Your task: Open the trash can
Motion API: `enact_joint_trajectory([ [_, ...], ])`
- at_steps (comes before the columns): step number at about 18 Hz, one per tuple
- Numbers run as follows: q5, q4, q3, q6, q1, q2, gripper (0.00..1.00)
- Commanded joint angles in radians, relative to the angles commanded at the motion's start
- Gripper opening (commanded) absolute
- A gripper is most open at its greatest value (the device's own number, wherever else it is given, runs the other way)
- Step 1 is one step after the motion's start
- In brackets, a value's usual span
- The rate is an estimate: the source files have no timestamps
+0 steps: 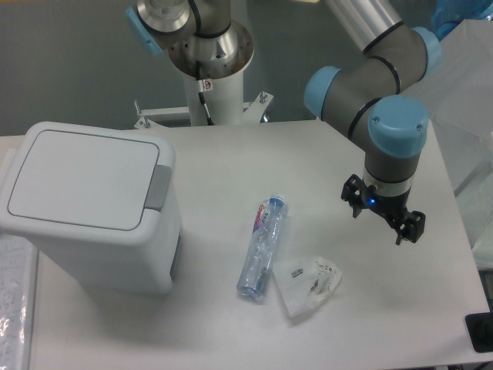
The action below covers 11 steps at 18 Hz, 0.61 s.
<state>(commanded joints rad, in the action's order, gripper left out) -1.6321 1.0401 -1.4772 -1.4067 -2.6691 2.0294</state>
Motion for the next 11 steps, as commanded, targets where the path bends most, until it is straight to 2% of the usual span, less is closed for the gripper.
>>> enact_joint_trajectory([
  [8, 0.018, -0.003, -0.011, 0.015, 0.008, 0.0, 1.0],
  [10, 0.037, -0.029, -0.046, 0.04, 0.009, -0.003, 1.0],
  [11, 0.067, -0.06, -0.06, 0.06, 0.017, -0.006, 1.0],
])
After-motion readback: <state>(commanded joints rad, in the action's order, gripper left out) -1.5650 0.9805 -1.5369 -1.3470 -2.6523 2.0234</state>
